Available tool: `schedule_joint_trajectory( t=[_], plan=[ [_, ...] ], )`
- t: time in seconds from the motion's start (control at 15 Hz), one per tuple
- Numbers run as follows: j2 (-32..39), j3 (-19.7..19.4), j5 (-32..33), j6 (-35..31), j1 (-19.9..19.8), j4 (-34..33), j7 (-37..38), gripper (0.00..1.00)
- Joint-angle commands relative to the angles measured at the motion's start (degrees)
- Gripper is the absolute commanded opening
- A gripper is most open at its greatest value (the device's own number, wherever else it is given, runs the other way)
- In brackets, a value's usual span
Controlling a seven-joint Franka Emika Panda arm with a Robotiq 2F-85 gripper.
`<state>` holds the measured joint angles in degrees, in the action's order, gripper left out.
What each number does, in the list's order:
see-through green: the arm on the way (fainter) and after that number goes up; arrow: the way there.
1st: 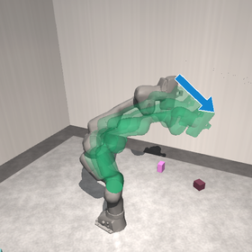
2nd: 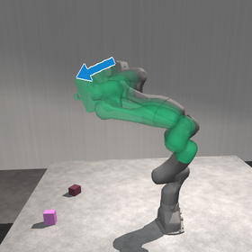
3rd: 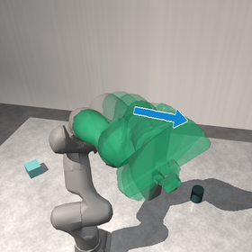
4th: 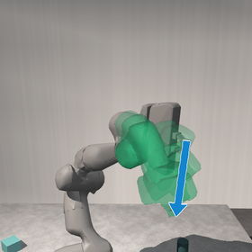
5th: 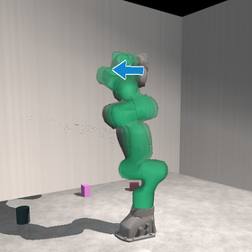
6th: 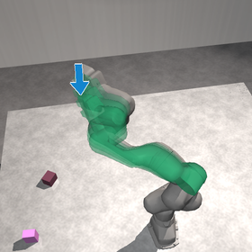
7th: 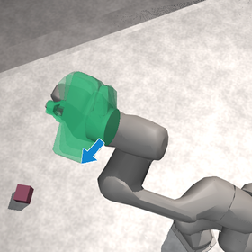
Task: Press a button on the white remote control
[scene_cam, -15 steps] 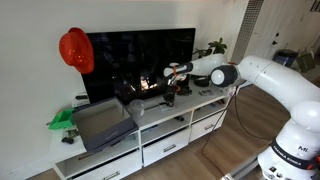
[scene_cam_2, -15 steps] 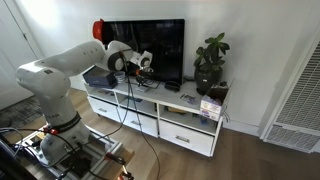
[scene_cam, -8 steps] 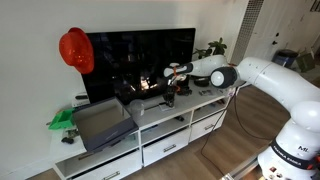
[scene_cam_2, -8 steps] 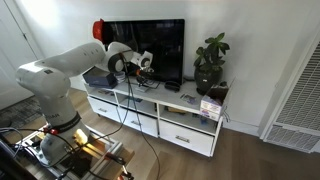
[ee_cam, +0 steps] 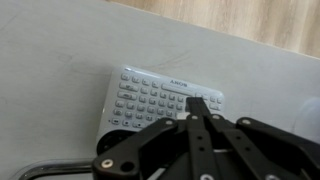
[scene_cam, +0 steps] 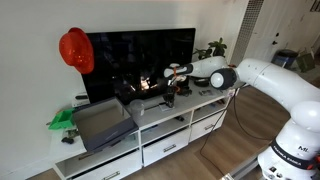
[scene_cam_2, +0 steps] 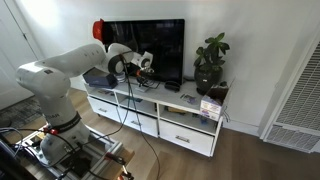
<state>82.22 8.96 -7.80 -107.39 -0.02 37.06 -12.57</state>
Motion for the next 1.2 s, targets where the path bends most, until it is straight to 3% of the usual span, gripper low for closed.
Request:
schedule_joint_trajectory(
  t=[0.0, 1.13],
  plan=[
    [2.28, 0.81, -0.77, 1.34, -0.18, -3.89, 0.07, 0.0],
    [5.96, 0.75, -1.14, 1.52, 0.15, -8.25, 0.64, 0.0]
  ],
)
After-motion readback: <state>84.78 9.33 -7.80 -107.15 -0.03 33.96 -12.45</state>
